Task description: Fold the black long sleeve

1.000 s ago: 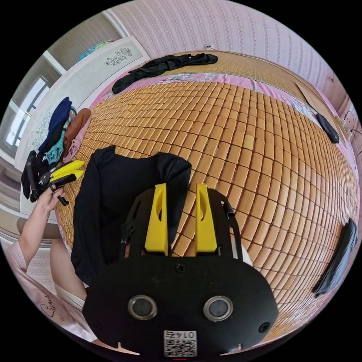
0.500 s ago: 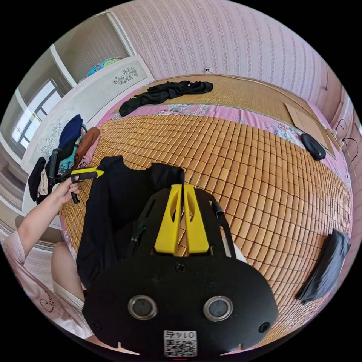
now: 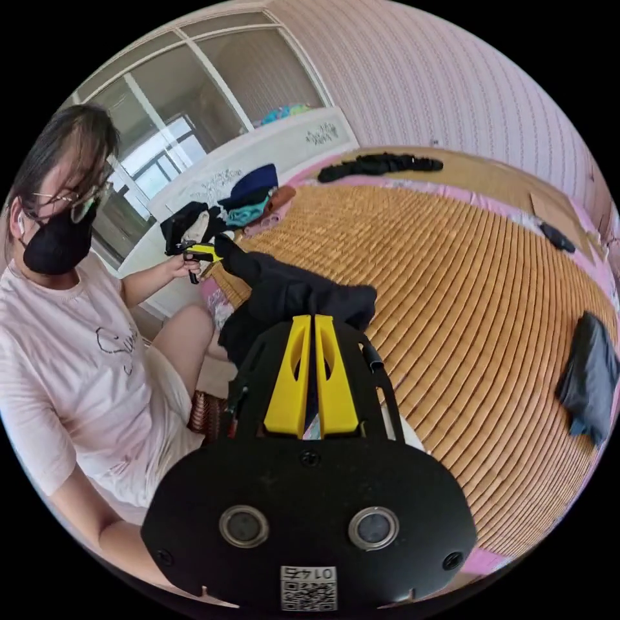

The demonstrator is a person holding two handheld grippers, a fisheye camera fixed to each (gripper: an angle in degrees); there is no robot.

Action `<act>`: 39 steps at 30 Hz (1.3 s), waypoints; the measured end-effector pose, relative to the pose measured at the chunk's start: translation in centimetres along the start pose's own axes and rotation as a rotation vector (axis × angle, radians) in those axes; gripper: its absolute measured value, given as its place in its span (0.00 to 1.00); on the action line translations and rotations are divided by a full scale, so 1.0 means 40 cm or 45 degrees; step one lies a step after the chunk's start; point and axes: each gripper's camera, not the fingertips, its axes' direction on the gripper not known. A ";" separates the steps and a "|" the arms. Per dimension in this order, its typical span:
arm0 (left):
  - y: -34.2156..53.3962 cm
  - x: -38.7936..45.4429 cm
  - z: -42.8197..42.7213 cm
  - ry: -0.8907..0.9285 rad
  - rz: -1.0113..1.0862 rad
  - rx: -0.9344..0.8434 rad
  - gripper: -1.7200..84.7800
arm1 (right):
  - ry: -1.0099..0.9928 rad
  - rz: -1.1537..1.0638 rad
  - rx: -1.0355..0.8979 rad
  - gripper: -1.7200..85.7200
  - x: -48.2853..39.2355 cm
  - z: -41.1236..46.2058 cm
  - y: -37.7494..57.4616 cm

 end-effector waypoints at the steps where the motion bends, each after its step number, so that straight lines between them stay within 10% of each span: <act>1: 0.035 0.012 0.015 -0.027 -0.031 -0.056 0.02 | 0.005 0.050 -0.075 0.02 0.001 0.029 0.032; 10: 0.186 0.200 0.120 -0.344 -0.072 -0.220 0.01 | 0.112 0.258 -0.155 0.02 -0.103 0.179 0.146; 27: 0.211 0.452 0.552 -0.353 0.238 -0.274 0.01 | 0.667 -0.477 -0.702 0.01 -0.383 0.647 -0.263; 39: 0.298 0.513 0.595 -0.277 0.295 -0.167 0.02 | 0.370 -0.059 -0.174 0.02 -0.203 0.356 -0.150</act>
